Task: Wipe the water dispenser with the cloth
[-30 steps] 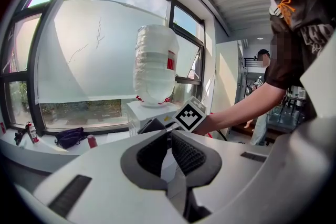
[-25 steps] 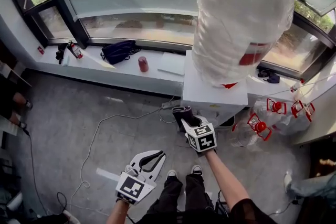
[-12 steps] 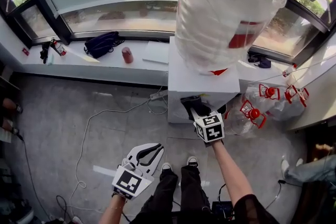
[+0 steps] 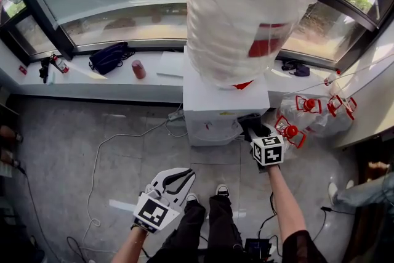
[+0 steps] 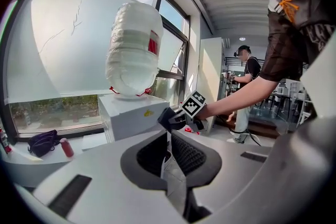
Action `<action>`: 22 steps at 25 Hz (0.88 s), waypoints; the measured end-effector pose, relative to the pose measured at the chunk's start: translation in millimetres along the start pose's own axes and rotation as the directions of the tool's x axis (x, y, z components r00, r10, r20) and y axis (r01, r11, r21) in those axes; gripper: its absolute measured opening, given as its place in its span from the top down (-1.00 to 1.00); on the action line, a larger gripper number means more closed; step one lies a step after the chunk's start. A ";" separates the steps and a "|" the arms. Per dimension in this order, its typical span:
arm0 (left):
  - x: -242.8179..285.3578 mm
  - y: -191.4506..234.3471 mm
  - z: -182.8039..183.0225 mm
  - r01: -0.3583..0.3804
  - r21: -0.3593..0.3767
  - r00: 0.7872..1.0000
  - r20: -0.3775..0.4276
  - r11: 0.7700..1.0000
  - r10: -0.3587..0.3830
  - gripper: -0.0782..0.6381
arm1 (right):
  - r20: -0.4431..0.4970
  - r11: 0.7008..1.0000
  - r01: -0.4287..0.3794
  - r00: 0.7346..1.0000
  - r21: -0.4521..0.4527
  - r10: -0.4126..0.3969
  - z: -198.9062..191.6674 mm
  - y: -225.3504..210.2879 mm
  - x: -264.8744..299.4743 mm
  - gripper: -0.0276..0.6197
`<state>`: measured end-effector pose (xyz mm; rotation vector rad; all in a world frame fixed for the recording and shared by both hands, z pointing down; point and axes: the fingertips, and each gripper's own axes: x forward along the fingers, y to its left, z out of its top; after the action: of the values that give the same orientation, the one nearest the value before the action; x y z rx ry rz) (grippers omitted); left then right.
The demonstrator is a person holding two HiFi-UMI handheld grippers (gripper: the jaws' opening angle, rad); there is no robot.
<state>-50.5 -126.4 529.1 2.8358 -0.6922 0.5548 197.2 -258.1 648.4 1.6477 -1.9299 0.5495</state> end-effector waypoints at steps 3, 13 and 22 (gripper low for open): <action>5.6 -1.8 2.2 0.008 0.002 1.000 -0.001 1.000 -0.008 0.71 | -0.009 0.999 0.037 0.999 0.027 -0.036 -6.9 -25.0 -4.5 0.56; 8.6 6.1 -0.9 -0.015 -0.023 1.000 0.023 1.000 0.015 0.71 | 0.005 0.998 0.064 0.998 -0.009 -0.064 -40.6 -10.3 -19.3 0.56; -5.5 27.5 -20.8 -0.061 -0.036 0.998 0.019 0.997 0.062 0.71 | -0.028 0.994 -0.091 0.996 -0.058 0.090 -82.2 83.9 17.6 0.56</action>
<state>-74.6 -143.1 548.1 2.7986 -0.7876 0.5191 123.9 -206.2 726.2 1.5158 -1.9908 0.5409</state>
